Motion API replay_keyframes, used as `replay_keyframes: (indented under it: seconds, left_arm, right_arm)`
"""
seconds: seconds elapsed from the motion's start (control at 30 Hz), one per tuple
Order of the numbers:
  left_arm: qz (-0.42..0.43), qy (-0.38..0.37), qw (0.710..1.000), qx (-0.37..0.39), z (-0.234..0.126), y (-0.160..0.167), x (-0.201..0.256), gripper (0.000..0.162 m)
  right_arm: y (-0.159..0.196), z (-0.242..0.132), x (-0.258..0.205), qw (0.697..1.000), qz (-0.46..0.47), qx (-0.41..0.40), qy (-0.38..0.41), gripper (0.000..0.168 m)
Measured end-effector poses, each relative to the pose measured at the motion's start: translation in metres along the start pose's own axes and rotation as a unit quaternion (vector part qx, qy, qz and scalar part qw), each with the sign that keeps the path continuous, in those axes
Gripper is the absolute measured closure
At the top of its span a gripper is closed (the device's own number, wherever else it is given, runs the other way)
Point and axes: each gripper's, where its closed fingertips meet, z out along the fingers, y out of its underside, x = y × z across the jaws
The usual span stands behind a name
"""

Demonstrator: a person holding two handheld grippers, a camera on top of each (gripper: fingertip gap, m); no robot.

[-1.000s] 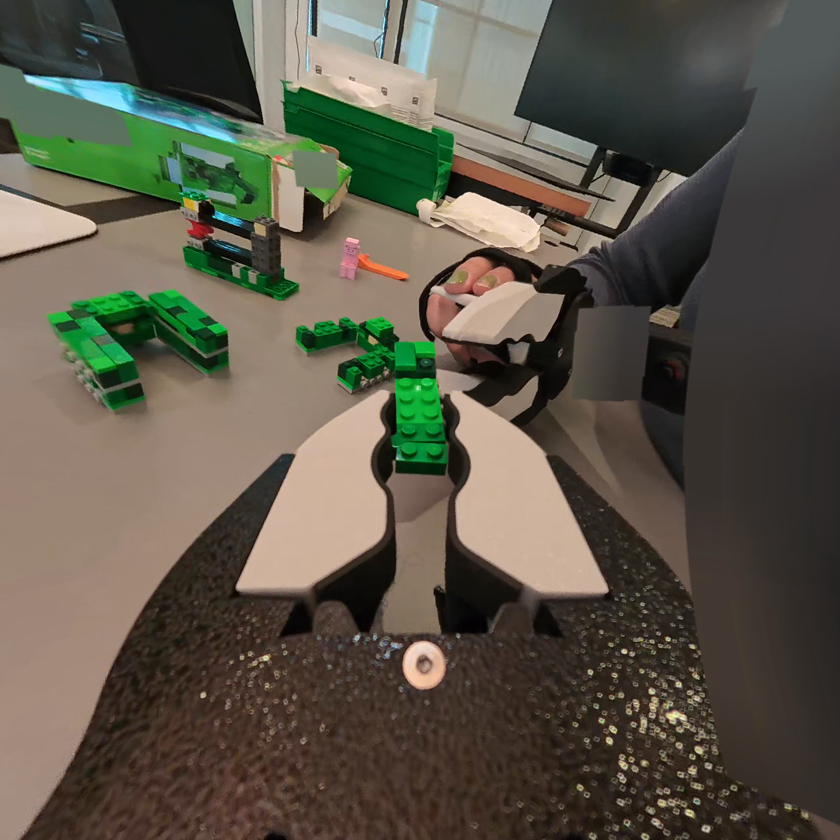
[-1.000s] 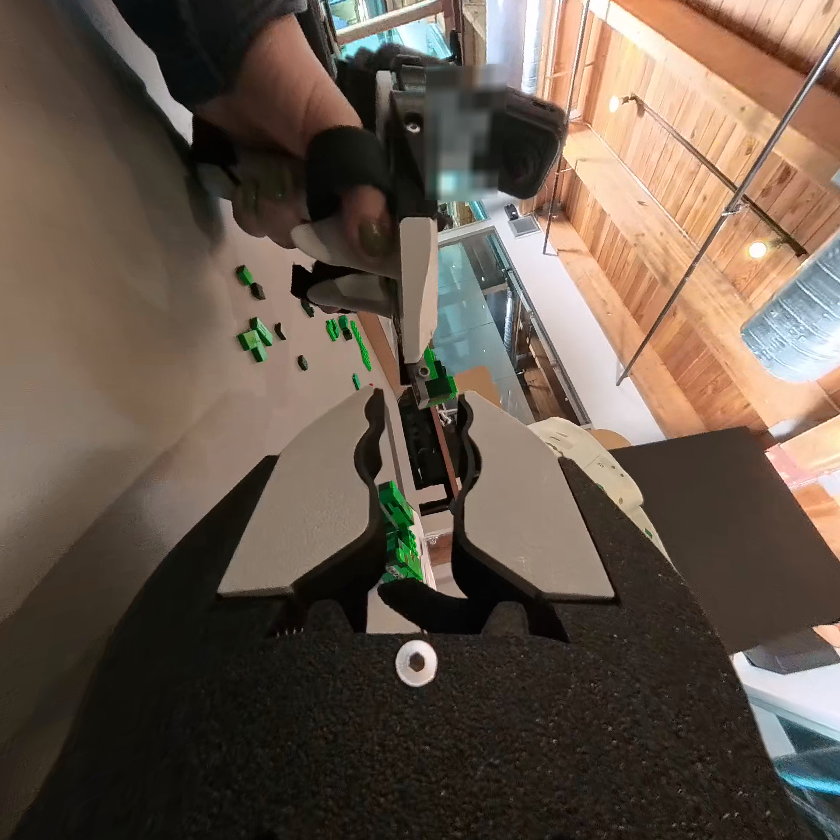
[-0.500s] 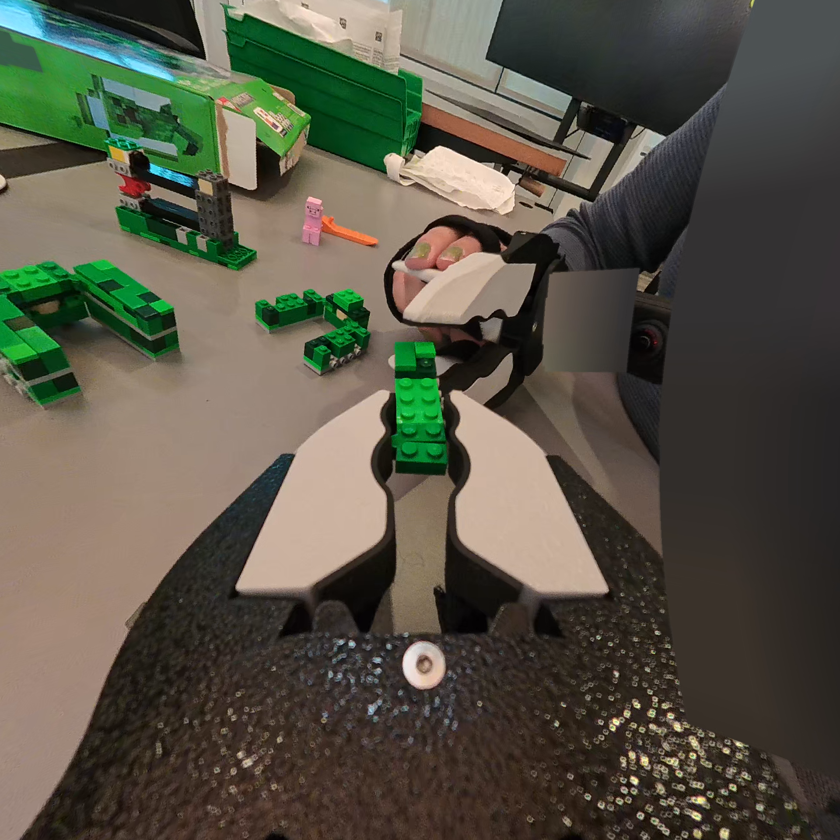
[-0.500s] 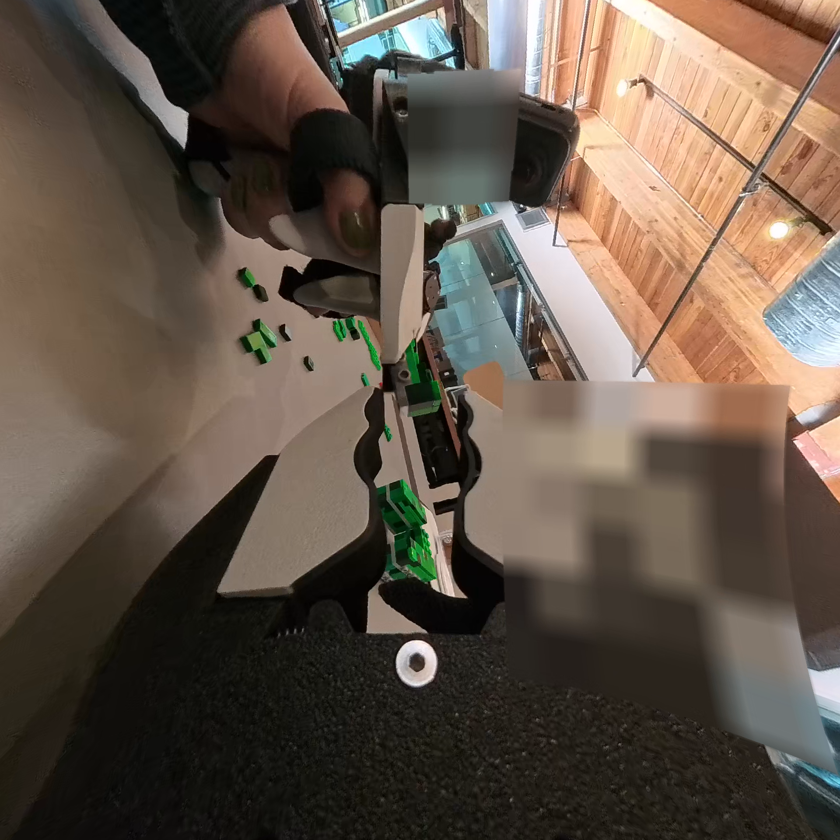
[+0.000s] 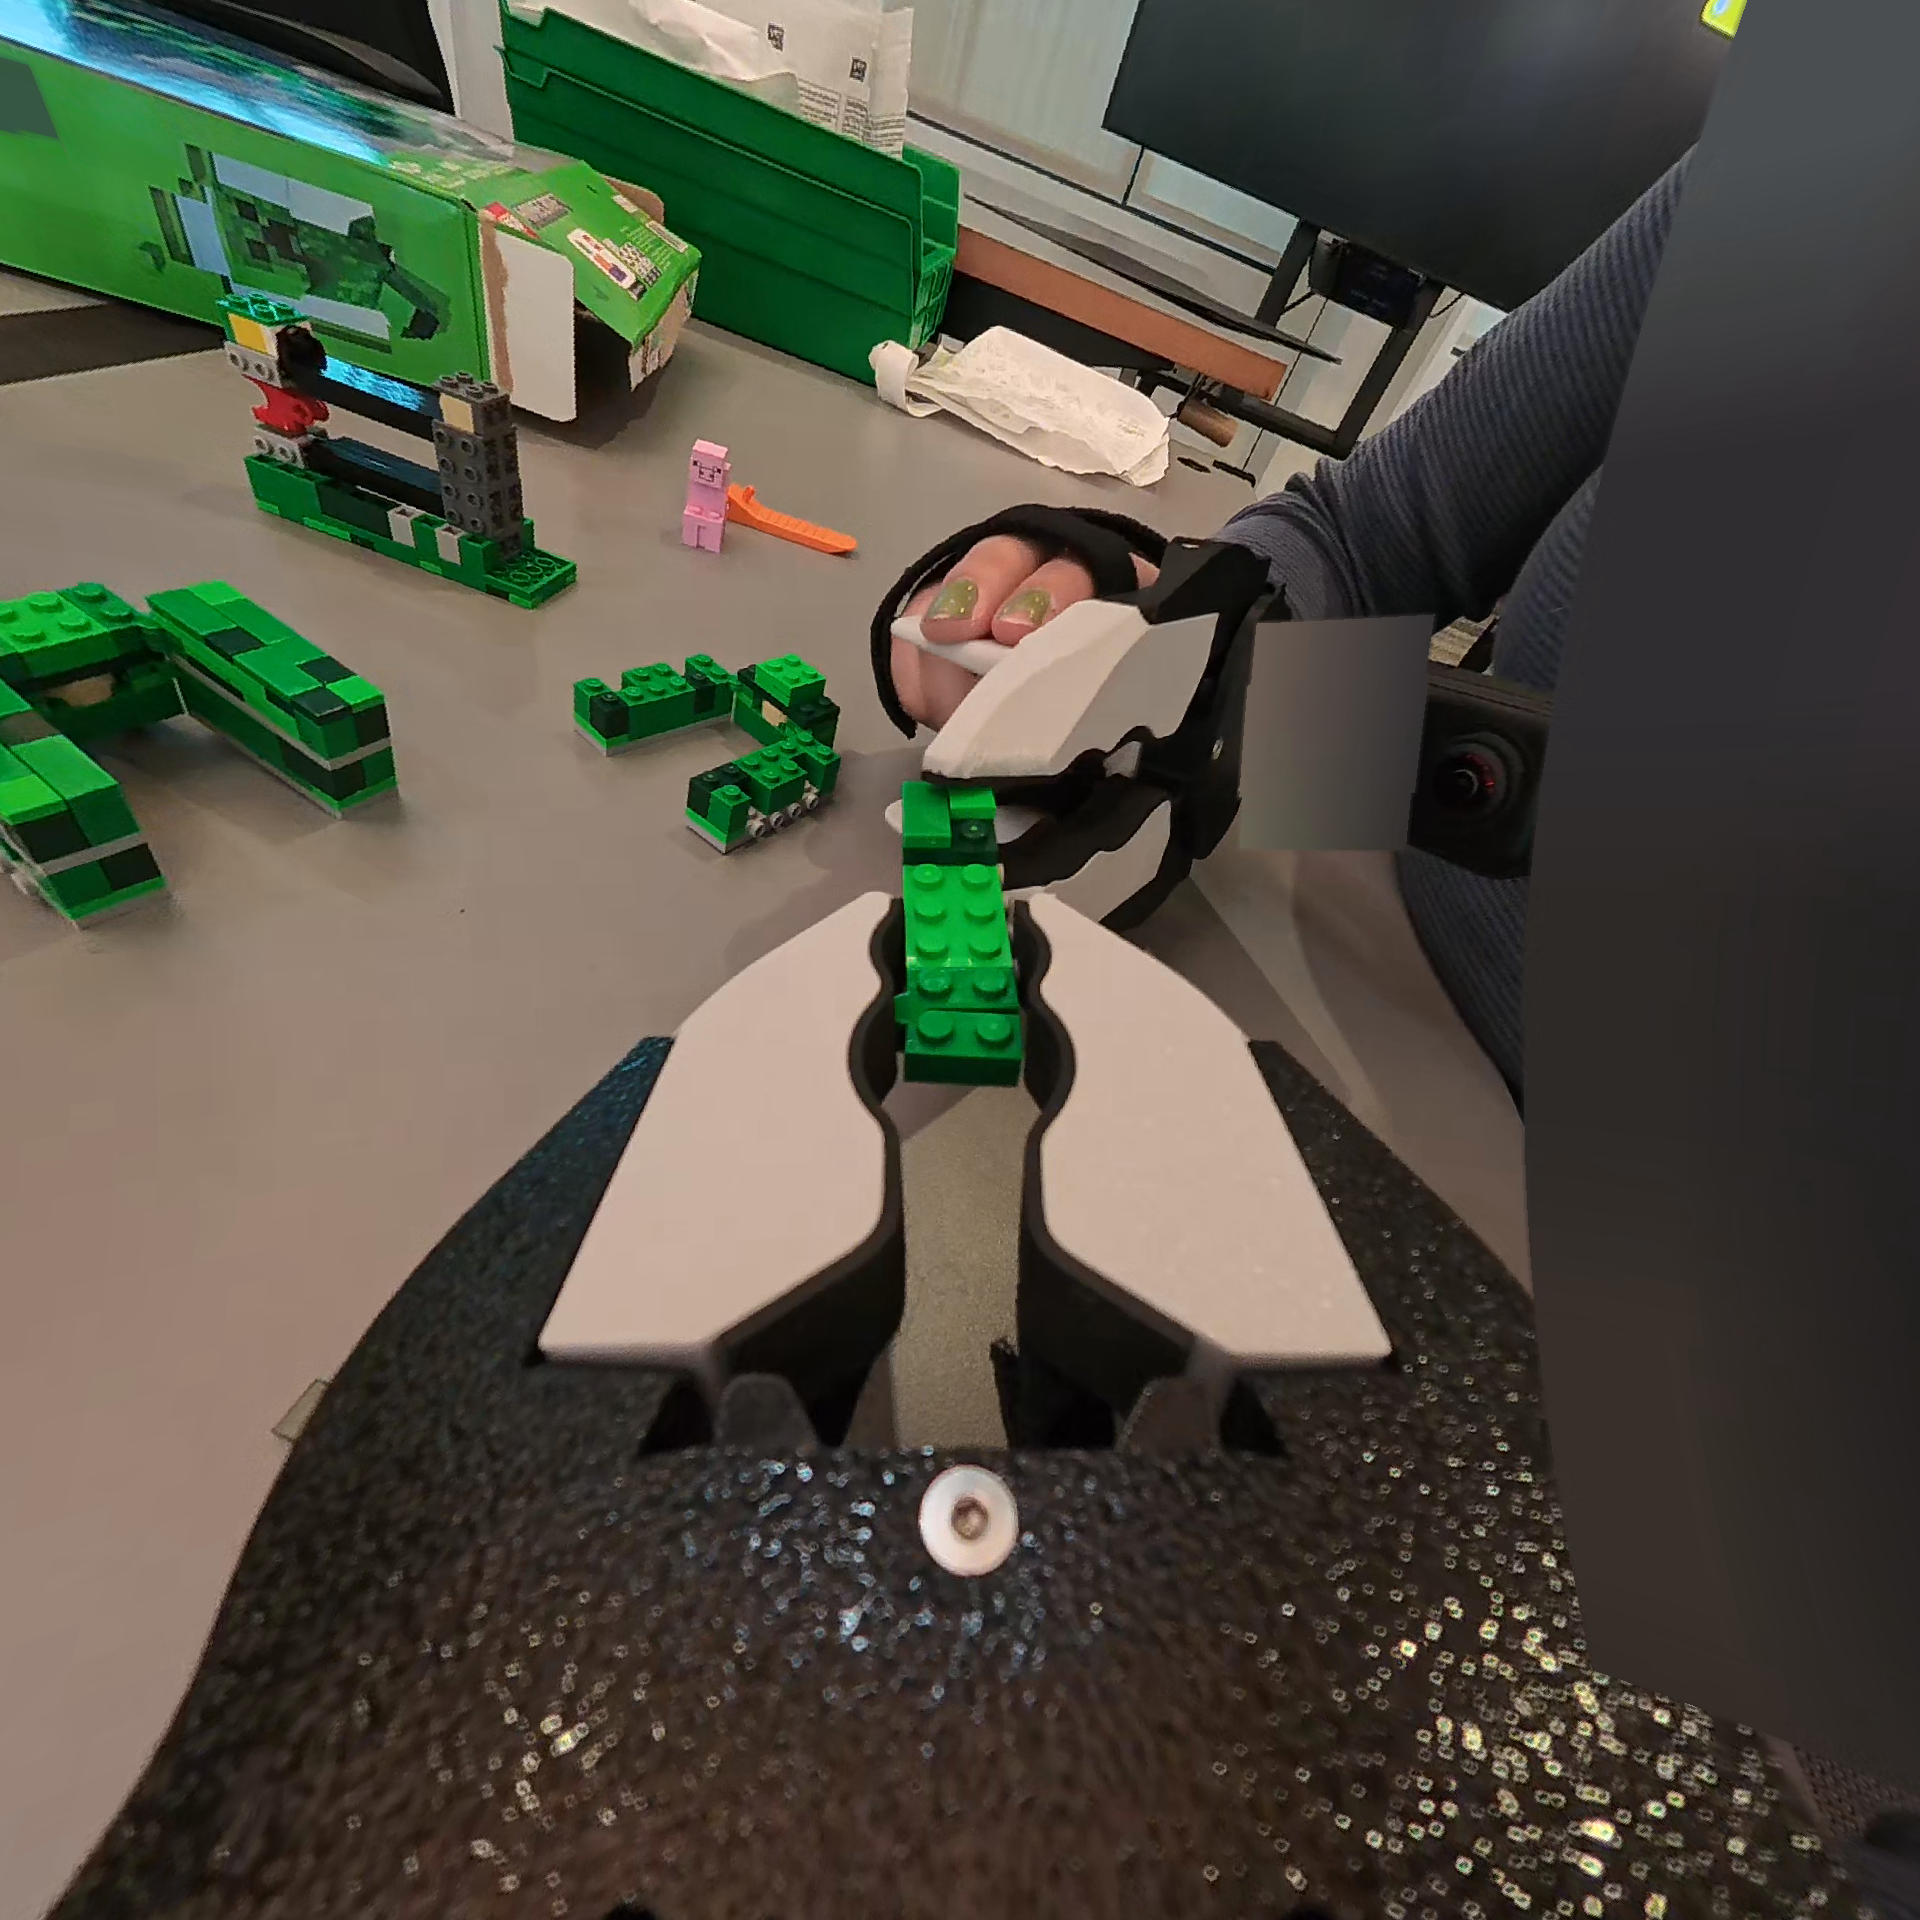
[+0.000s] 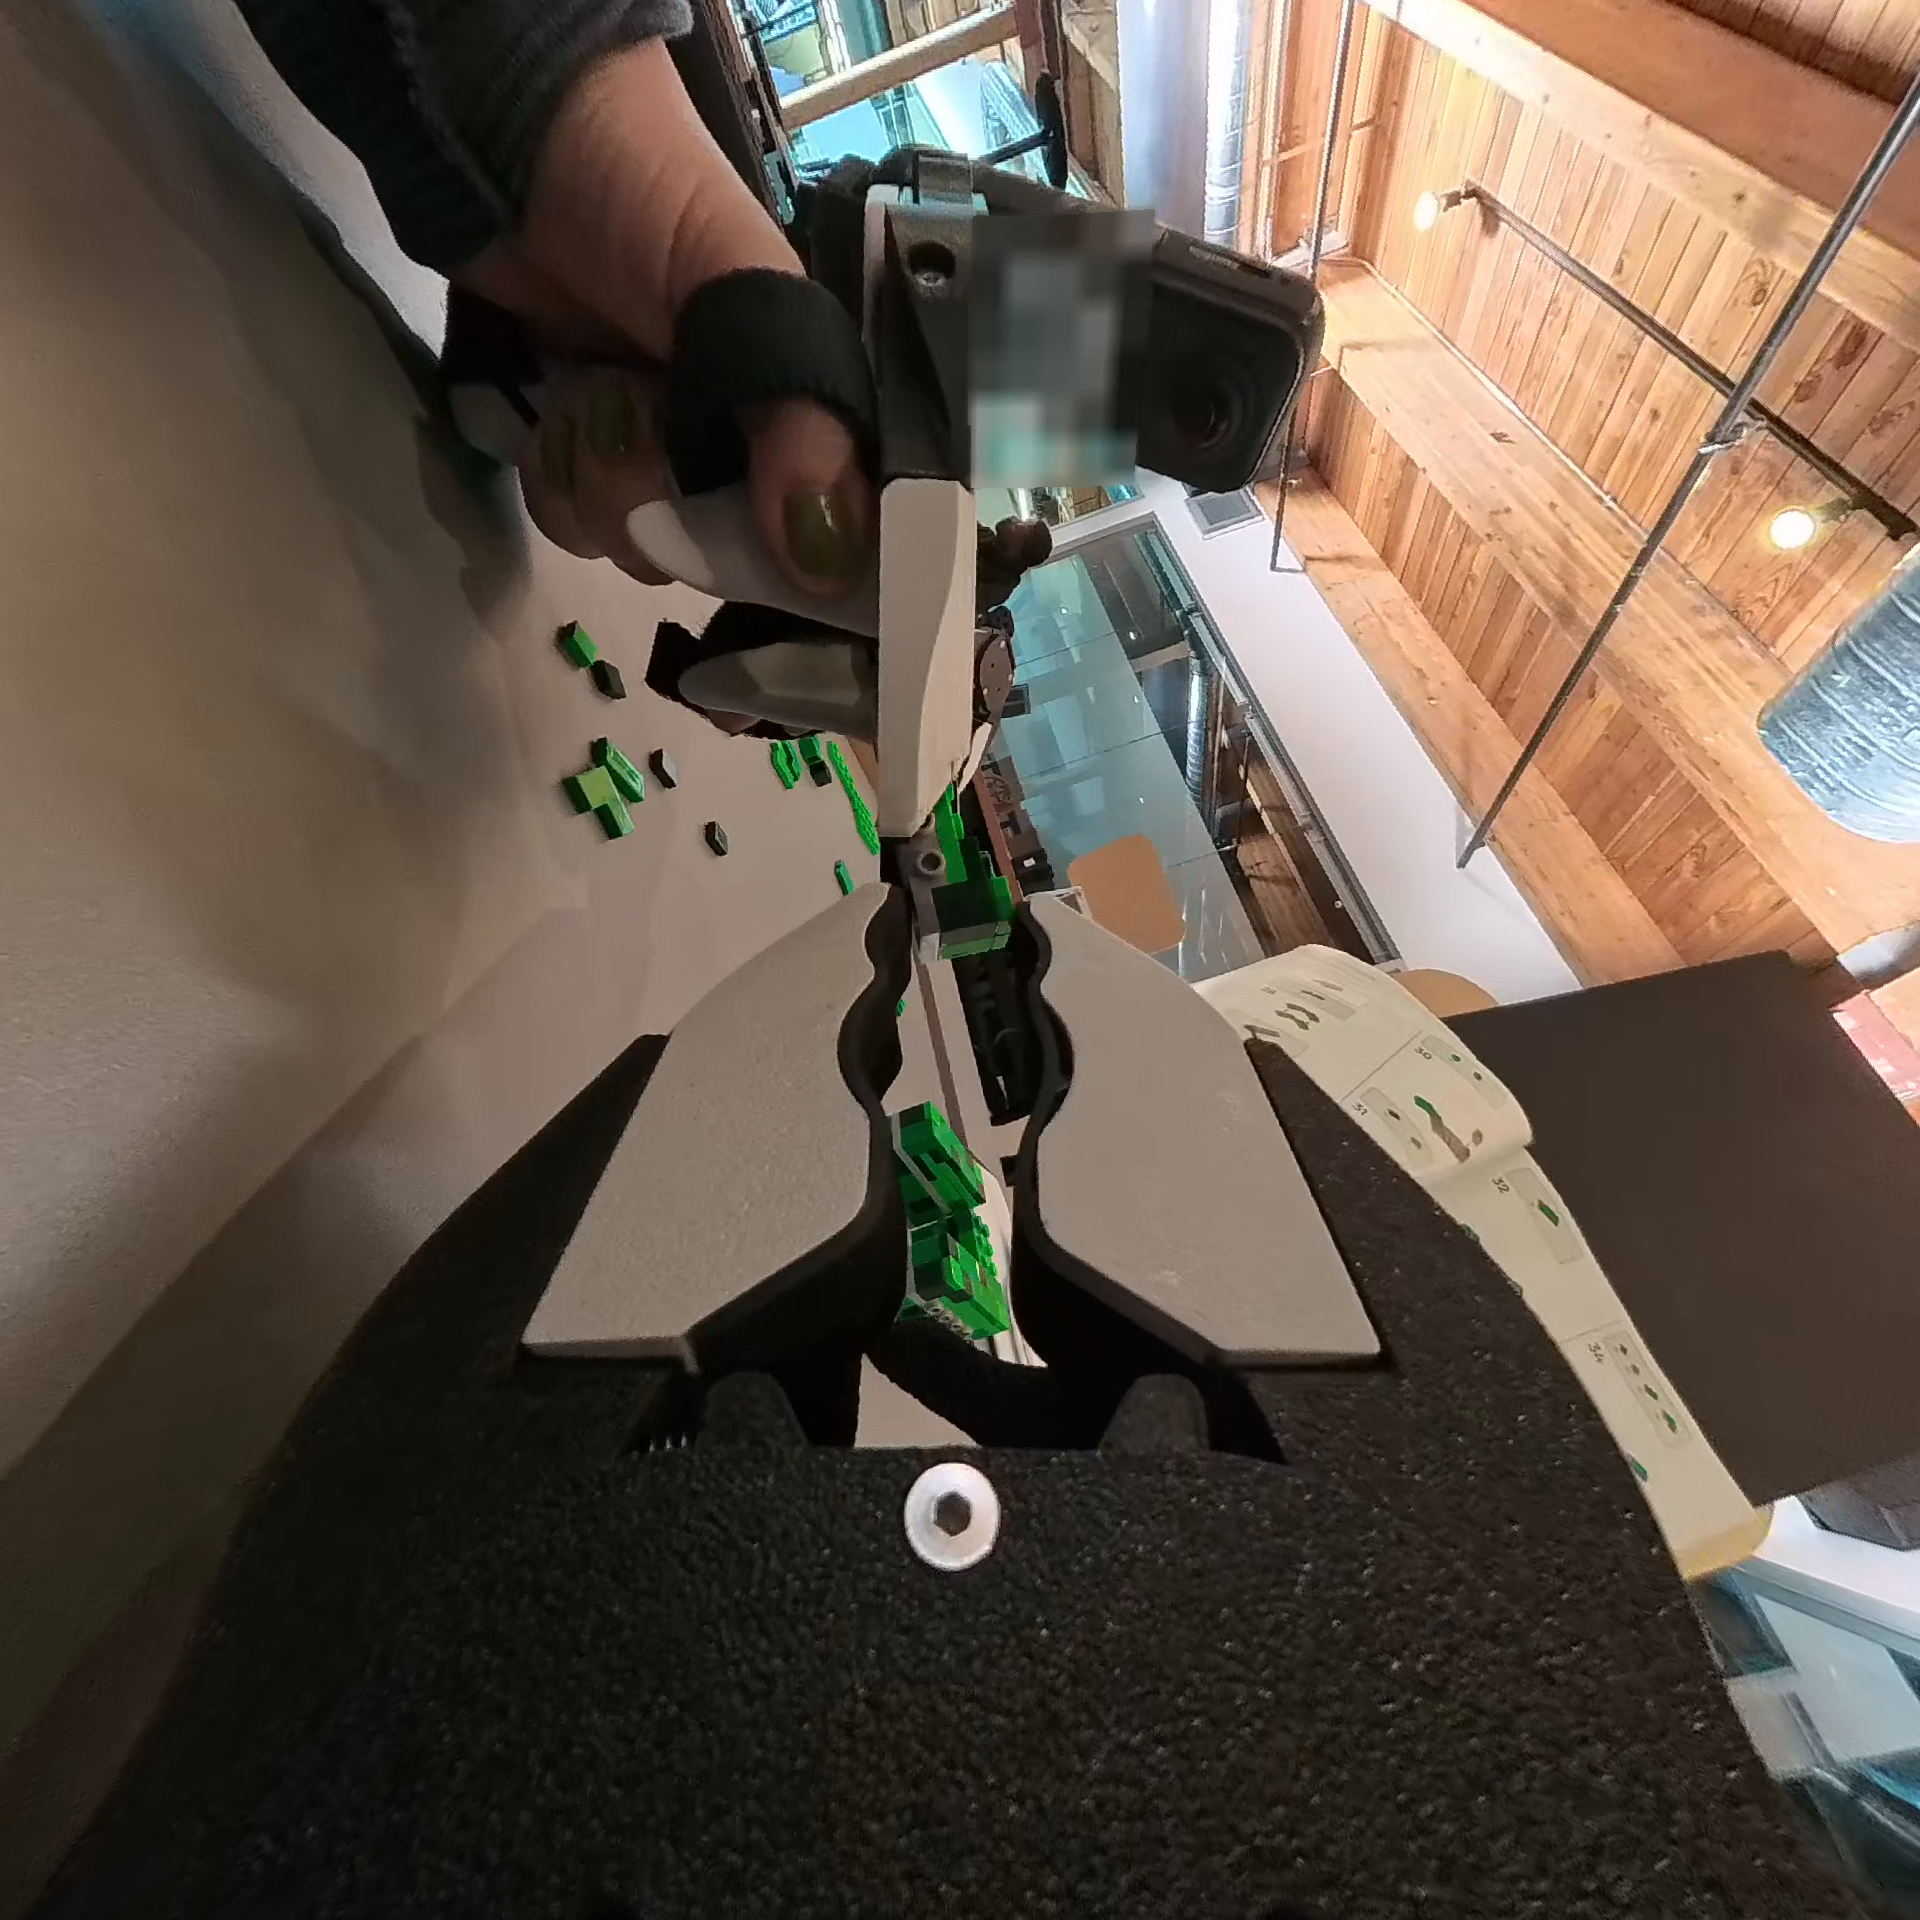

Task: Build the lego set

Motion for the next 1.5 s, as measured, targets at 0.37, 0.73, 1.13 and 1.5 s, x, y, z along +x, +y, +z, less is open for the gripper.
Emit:
replay_keyframes:
  seconds: [0.37,0.73,1.13,1.5]
  left_arm:
    - [-0.009,-0.001,1.0,-0.002,0.0004,0.0005,-0.0016,0.143]
    - [-0.011,-0.001,1.0,-0.003,0.0006,0.0008,-0.002,0.143]
    - [-0.014,-0.001,1.0,-0.004,0.0005,0.0012,-0.0022,0.143]
    - [-0.014,-0.001,1.0,-0.004,0.0005,0.0012,-0.0026,0.143]
  right_arm:
    - [0.0015,0.0006,-0.0007,1.0,0.008,-0.003,-0.005,0.154]
    - [0.0016,0.0003,-0.0009,1.0,0.013,-0.003,-0.008,0.151]
    - [0.0023,-0.0004,-0.0016,1.0,0.016,-0.002,-0.01,0.151]
    - [0.003,-0.0011,-0.002,1.0,0.017,-0.002,-0.011,0.151]
